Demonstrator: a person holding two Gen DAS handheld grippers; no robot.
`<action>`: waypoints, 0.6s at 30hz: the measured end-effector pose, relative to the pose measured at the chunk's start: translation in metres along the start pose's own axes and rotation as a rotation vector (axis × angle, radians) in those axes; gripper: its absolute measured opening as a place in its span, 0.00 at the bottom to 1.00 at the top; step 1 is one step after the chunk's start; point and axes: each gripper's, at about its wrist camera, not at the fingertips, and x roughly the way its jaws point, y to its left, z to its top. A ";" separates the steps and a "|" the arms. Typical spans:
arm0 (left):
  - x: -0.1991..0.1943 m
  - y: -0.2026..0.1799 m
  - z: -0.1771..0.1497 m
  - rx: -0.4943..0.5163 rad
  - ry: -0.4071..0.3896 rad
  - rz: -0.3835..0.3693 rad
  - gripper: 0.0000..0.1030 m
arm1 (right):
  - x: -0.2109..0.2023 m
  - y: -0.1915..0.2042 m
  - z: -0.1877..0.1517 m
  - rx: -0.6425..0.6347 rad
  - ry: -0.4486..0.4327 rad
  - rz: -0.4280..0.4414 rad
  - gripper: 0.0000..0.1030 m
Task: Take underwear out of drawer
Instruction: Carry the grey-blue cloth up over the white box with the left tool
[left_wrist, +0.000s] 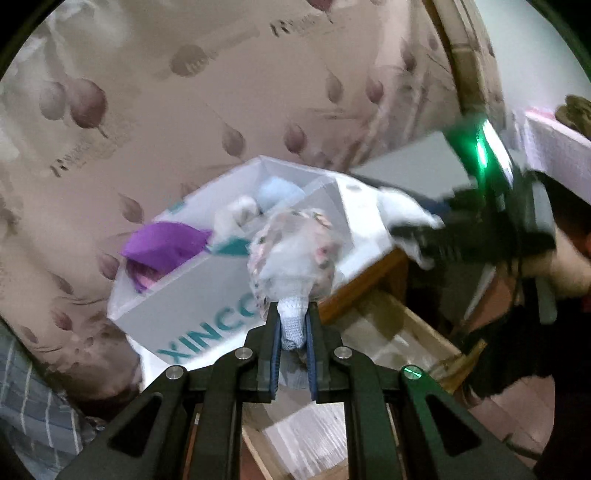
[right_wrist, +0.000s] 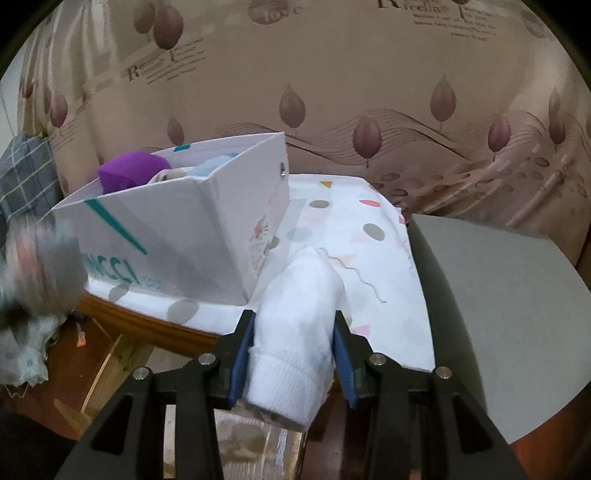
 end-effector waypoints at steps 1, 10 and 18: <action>-0.006 0.004 0.006 -0.009 -0.006 0.002 0.10 | -0.001 0.004 -0.002 -0.017 0.003 -0.007 0.39; -0.030 0.043 0.052 -0.109 -0.040 0.084 0.10 | -0.018 0.013 -0.024 -0.004 0.026 0.046 0.39; -0.012 0.090 0.086 -0.176 -0.013 0.194 0.10 | -0.023 0.020 -0.031 -0.016 0.034 0.084 0.39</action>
